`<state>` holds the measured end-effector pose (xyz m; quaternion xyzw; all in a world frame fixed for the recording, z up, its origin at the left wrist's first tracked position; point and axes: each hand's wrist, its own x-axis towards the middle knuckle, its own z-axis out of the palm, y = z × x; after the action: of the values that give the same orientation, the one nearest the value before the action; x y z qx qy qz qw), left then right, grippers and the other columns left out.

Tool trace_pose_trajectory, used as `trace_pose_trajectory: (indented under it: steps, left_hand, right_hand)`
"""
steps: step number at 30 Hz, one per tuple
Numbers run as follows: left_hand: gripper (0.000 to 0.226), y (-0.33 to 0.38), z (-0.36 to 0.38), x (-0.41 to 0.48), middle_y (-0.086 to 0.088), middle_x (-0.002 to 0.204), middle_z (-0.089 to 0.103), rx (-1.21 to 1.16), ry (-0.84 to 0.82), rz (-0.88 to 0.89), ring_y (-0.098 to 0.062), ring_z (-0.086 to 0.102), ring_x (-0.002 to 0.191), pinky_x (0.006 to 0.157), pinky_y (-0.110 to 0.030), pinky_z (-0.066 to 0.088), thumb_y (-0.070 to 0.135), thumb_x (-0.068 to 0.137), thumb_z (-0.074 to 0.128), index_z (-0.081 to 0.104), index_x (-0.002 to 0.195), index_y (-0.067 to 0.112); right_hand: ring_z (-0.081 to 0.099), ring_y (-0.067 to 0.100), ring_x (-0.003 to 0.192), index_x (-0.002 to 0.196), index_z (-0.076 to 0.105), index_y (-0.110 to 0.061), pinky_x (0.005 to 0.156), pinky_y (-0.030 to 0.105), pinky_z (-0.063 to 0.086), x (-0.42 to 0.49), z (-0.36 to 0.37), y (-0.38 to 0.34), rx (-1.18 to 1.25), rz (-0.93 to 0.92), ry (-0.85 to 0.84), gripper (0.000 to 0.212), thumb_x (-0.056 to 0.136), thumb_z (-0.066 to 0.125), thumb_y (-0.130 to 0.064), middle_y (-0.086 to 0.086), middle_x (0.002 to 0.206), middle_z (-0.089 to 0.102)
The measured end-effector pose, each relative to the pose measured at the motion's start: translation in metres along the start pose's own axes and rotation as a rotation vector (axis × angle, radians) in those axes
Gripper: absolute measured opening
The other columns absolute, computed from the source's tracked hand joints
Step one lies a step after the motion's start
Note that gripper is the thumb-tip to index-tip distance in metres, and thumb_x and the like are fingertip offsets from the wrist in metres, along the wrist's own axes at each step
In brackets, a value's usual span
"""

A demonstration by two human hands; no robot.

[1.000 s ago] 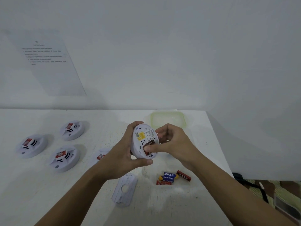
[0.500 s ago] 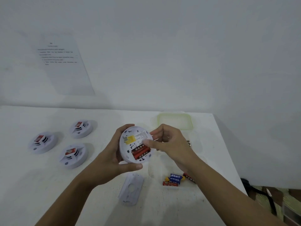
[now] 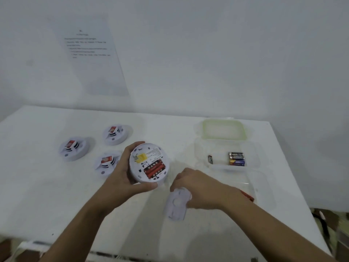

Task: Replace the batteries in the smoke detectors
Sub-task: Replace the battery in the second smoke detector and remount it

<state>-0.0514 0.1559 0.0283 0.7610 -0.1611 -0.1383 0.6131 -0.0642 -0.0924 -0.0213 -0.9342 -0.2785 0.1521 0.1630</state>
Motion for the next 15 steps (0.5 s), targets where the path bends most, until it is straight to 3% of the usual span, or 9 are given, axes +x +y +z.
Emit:
trace_pose_trajectory:
  steps: [2, 5, 8, 12, 15]
  left_hand:
    - [0.099, -0.001, -0.002, 0.000, 0.010, 0.140, 0.055, -0.004, -0.018, 0.008, -0.014, 0.057, 0.128, 0.092, -0.034, 0.059, -0.001, 0.068, 0.089, 0.038, 0.145, 0.035]
    - [0.097, 0.000, -0.002, 0.000, 0.009, 0.140, 0.055, -0.023, -0.028, 0.015, -0.013, 0.057, 0.128, 0.091, -0.029, 0.058, -0.005, 0.069, 0.085, 0.038, 0.145, 0.032]
    - [0.095, 0.002, -0.003, -0.001, 0.009, 0.138, 0.055, -0.021, -0.047, 0.022, -0.011, 0.058, 0.126, 0.088, -0.026, 0.058, -0.007, 0.070, 0.084, 0.038, 0.144, 0.031]
    - [0.096, 0.002, -0.004, 0.003, 0.010, 0.139, 0.053, -0.004, -0.058, 0.033, -0.010, 0.057, 0.127, 0.087, -0.025, 0.059, -0.006, 0.070, 0.085, 0.037, 0.145, 0.031]
    - [0.098, 0.003, -0.006, 0.005, 0.011, 0.139, 0.053, 0.016, -0.055, 0.040, -0.011, 0.056, 0.127, 0.089, -0.027, 0.059, 0.000, 0.068, 0.087, 0.036, 0.145, 0.033]
  right_hand:
    - [0.047, 0.021, 0.123, 0.134, 0.060, -0.028, 0.096, 0.041, 0.045, 0.004, 0.002, -0.008, -0.099, 0.020, -0.092, 0.061, 0.077, 0.081, -0.029, -0.003, 0.136, 0.057]
    - [0.045, 0.023, 0.125, 0.132, 0.061, -0.026, 0.090, 0.037, 0.043, 0.007, 0.001, -0.015, -0.211, 0.024, -0.123, 0.060, 0.076, 0.083, -0.030, -0.002, 0.138, 0.053]
    - [0.048, 0.022, 0.118, 0.126, 0.064, -0.023, 0.080, 0.034, 0.037, 0.010, 0.001, -0.016, -0.214, 0.034, -0.124, 0.059, 0.072, 0.087, -0.032, -0.001, 0.132, 0.054]
    - [0.052, 0.019, 0.100, 0.118, 0.061, -0.021, 0.072, 0.034, 0.043, 0.008, -0.005, -0.016, -0.154, 0.103, -0.047, 0.064, 0.064, 0.093, -0.032, 0.000, 0.113, 0.053]
    - [0.056, 0.022, 0.091, 0.115, 0.071, -0.019, 0.073, 0.036, 0.050, 0.002, -0.013, -0.018, -0.050, 0.135, 0.029, 0.043, 0.075, 0.086, -0.025, 0.001, 0.110, 0.053]
